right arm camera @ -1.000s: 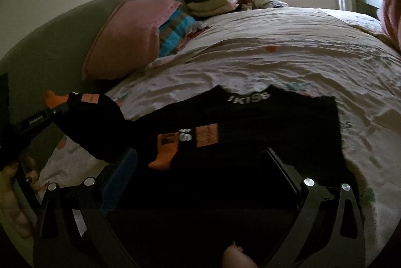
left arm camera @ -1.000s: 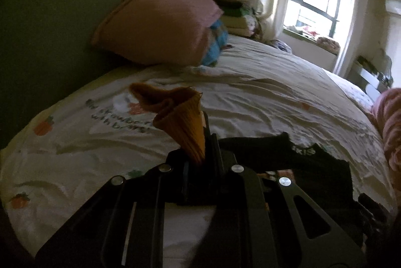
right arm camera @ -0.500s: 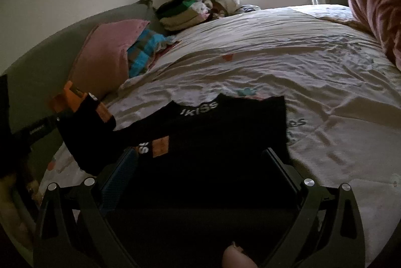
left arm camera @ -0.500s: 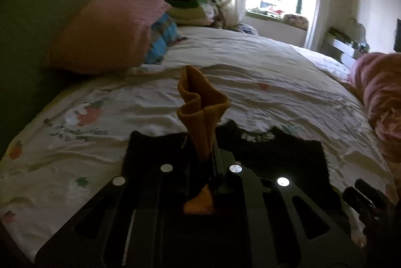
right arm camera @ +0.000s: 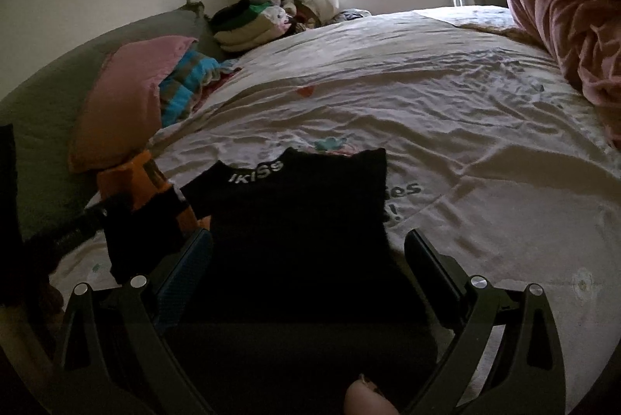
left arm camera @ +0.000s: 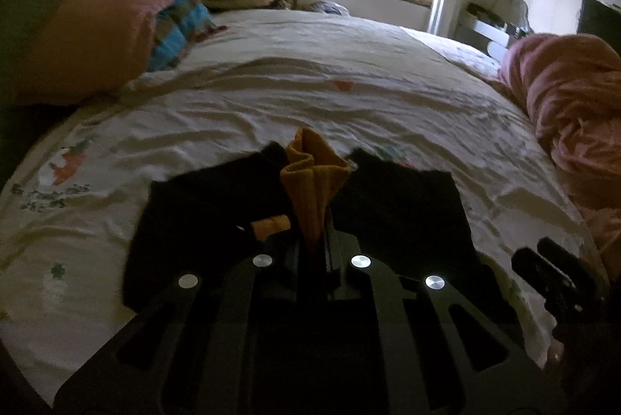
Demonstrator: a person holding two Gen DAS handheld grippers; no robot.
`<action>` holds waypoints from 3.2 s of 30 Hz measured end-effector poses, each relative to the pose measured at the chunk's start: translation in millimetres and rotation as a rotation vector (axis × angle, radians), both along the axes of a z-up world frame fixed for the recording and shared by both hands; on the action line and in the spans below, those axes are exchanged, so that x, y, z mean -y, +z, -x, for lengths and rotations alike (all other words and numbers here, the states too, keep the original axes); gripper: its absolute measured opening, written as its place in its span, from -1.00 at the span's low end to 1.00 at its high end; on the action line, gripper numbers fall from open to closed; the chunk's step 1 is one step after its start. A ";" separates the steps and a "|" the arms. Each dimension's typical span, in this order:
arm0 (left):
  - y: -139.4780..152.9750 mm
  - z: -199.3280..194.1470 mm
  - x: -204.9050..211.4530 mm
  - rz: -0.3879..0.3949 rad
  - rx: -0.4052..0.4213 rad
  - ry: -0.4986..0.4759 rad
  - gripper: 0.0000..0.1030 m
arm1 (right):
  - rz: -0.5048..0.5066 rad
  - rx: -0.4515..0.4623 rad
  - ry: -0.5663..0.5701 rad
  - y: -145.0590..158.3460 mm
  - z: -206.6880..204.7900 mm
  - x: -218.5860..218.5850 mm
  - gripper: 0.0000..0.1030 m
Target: Fold small clothes
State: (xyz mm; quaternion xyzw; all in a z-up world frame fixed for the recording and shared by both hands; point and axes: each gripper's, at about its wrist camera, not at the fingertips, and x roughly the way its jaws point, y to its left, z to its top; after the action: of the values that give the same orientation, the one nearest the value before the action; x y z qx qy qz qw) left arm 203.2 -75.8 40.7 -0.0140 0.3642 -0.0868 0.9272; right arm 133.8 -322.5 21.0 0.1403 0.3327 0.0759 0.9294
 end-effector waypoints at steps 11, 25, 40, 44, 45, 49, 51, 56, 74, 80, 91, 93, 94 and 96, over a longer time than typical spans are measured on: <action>-34.2 -11.2 23.9 0.086 -0.113 -0.115 -0.93 | 0.107 -0.035 -0.100 -9.0 -3.6 8.4 0.91; -46.8 0.8 2.3 0.288 -0.191 -0.161 0.08 | 0.092 -0.059 -0.061 -13.7 -11.1 2.8 0.91; -29.4 18.0 -114.0 0.171 -0.071 0.201 0.54 | 0.155 -0.298 0.326 -71.4 -52.8 -97.8 -0.07; -29.9 24.1 -130.2 0.168 -0.061 0.223 0.54 | 0.150 -0.247 0.363 -67.1 -47.9 -106.6 -0.84; -29.2 25.1 -134.1 0.169 -0.056 0.230 0.54 | 0.143 -0.228 0.365 -61.6 -46.6 -106.3 -0.84; -28.8 28.7 -151.5 0.181 -0.048 0.262 0.54 | 0.145 -0.109 0.407 -18.3 -48.7 -111.8 -0.85; -29.3 29.6 -158.2 0.187 -0.047 0.278 0.54 | 0.186 -0.041 0.428 4.4 -52.3 -116.0 -0.85; -29.9 28.4 -159.8 0.184 -0.048 0.284 0.54 | 0.318 0.049 0.438 32.5 -70.3 -120.0 -0.85; -52.2 0.0 -98.9 0.077 -0.108 0.142 0.54 | 0.420 -0.103 0.276 -33.9 -95.5 -68.7 -0.84; -58.0 -2.3 -91.4 0.045 -0.122 0.121 0.54 | 0.473 -0.138 0.260 -44.1 -92.4 -69.0 -0.83; -62.1 -10.8 -88.4 0.030 -0.136 0.124 0.34 | 0.457 -0.094 0.227 -34.8 -75.9 -64.3 -0.43; -65.6 -15.4 -84.3 0.023 -0.154 0.104 0.03 | 0.405 -0.113 0.295 -37.3 -72.4 -74.4 -0.43; -69.8 -17.5 -81.7 0.018 -0.172 0.092 -0.05 | 0.384 -0.121 0.317 -39.1 -71.5 -78.4 -0.43; -77.6 -20.0 -80.3 0.017 -0.201 0.081 -0.07 | 0.344 -0.145 0.360 -43.8 -70.1 -87.3 -0.42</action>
State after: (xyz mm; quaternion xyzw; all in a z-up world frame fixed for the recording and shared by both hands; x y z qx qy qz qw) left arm 223.3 4.5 -36.8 -0.0452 0.4537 -0.0506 0.8886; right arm 203.9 -235.1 -22.8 -0.0764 0.4260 0.1720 0.8849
